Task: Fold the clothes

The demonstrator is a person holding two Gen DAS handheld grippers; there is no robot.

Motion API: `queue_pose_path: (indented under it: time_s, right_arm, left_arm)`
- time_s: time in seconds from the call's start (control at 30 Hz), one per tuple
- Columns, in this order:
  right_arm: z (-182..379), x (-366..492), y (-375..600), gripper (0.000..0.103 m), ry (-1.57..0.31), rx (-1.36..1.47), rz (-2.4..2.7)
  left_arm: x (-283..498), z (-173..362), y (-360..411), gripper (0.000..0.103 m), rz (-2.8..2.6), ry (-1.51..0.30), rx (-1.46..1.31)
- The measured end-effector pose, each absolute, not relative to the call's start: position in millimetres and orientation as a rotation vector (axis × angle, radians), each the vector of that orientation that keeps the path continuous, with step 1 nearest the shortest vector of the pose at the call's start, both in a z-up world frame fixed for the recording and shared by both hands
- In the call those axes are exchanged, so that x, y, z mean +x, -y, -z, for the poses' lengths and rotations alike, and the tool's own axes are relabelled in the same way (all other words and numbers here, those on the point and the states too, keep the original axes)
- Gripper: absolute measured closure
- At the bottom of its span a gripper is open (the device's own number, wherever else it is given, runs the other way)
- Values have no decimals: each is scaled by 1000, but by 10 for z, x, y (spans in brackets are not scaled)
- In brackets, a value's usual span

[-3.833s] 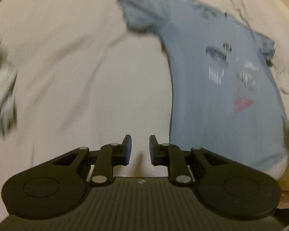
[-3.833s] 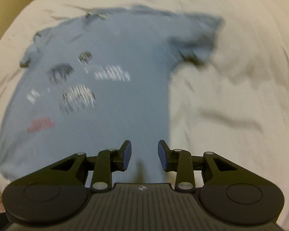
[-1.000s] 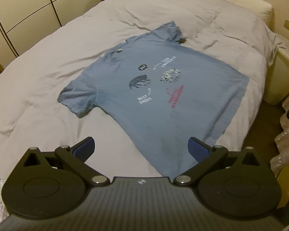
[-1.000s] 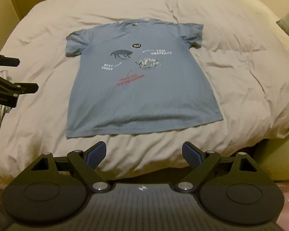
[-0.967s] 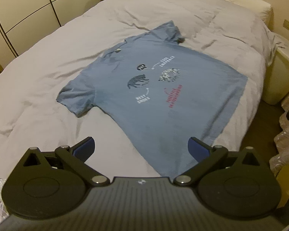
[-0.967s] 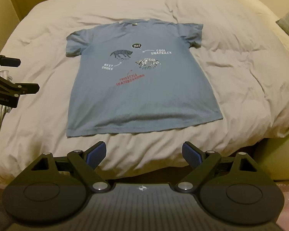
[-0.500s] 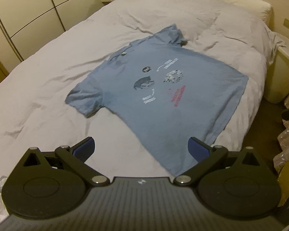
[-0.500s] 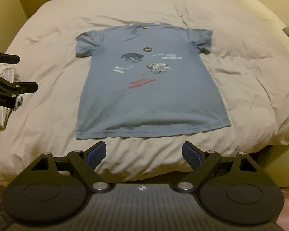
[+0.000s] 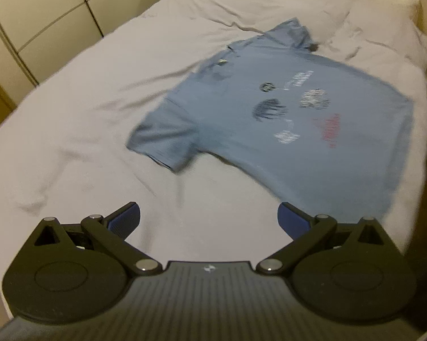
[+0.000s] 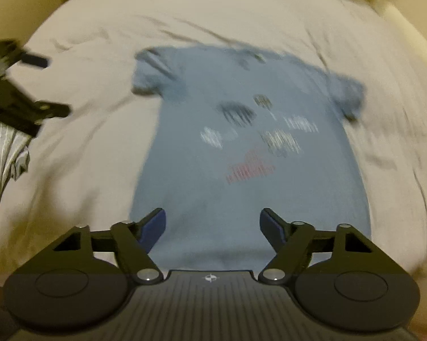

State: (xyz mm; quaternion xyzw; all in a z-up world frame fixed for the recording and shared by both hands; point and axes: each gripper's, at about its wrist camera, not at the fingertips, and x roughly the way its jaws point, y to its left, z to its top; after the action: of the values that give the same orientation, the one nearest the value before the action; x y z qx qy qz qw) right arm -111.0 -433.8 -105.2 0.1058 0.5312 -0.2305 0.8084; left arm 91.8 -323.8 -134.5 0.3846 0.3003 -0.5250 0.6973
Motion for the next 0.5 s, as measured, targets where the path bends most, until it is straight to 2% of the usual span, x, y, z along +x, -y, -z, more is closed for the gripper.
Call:
queue_pose_path:
  time_s: [0.07,0.13,0.27,0.4,0.5]
  right_arm:
    - [1089,-794,4333,46,-1115,174,452]
    - [1143,-474,4318,51,-1093,113,408]
    - [1287,147,4276,67,-1050,-9,308]
    - [1591,648,4210,71,-1045,-127,187]
    - [1813,870,4294,72,-1049,-120,145]
  left_arm:
    - [1231,1426,3372,2,1177,-670,868]
    - [1483,1503,3497,2,1194,-640,892]
    - [1873,1749,3762,16,1229,-450,1070]
    - [2118,2126,3928,30,1302,-283,1269]
    - [2280,2403,4029,37,1346,-181,1385]
